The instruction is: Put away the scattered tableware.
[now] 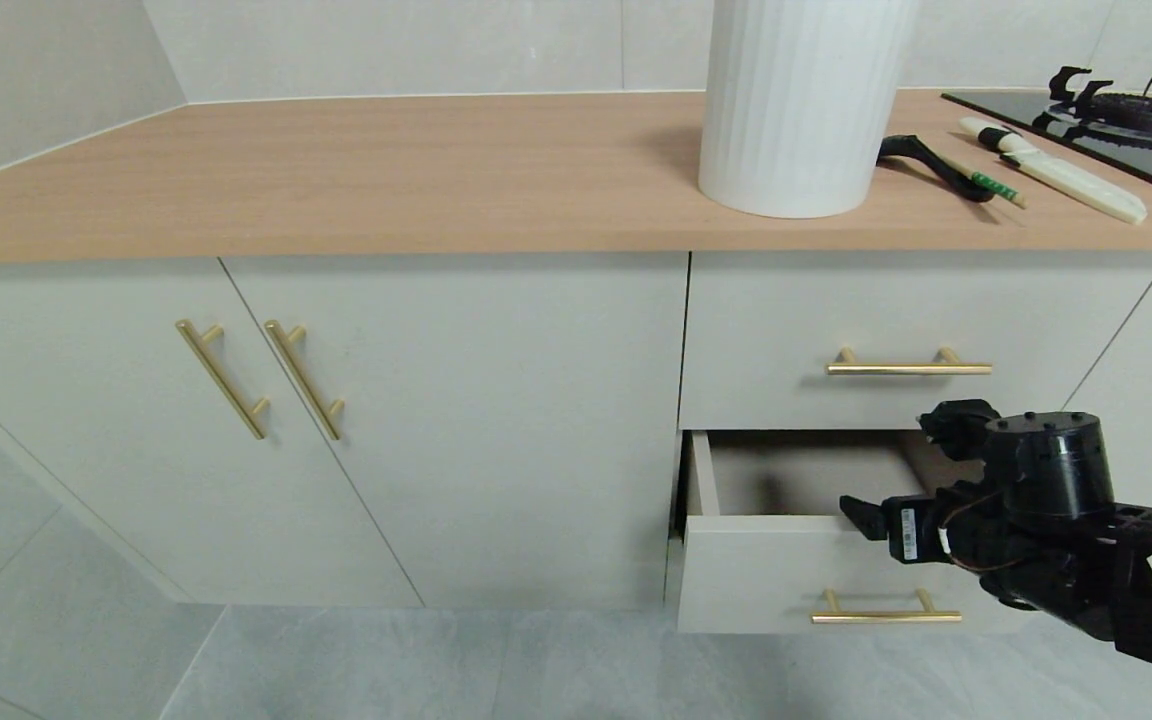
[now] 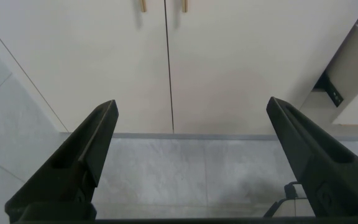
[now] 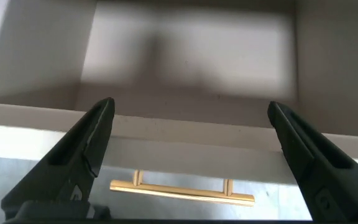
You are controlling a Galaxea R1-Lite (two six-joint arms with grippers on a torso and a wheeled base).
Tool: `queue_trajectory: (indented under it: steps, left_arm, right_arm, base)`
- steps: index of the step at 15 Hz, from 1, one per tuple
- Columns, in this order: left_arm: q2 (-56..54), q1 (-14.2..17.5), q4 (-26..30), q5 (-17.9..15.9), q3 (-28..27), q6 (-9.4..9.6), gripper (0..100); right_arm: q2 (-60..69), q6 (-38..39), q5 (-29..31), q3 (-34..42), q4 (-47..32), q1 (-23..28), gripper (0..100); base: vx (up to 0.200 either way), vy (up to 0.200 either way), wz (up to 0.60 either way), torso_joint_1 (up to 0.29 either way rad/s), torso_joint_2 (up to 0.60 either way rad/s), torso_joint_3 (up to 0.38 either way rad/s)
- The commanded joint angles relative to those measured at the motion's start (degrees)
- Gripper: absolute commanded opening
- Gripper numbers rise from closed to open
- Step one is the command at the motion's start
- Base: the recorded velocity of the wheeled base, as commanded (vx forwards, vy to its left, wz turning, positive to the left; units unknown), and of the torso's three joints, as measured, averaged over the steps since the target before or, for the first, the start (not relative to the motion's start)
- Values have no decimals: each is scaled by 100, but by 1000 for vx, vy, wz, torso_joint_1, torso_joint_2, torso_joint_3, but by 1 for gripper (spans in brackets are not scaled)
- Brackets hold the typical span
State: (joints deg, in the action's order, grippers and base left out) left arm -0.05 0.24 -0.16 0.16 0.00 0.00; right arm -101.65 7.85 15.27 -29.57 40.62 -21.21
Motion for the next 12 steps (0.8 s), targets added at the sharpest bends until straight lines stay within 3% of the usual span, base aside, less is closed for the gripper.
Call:
queue_trajectory:
  steps: [1,9,12]
  left_arm:
    - [5,2,-2,2,0,0,100]
    - [5,2,-2,2,0,0,100]
    - [5,2,-2,2,0,0,100]
  right_arm:
    - [189,-12,-7,-22,-204,-23,100]
    - [347,-47,-121,-66,-1267,-208,100]
    - [646,-82,-235,-242,-2251,-252,100]
  base:
    - [0,0,0,0,0,0]
    - [0,0,0,0,0,0]
    - [0,0,0,0,0,0]
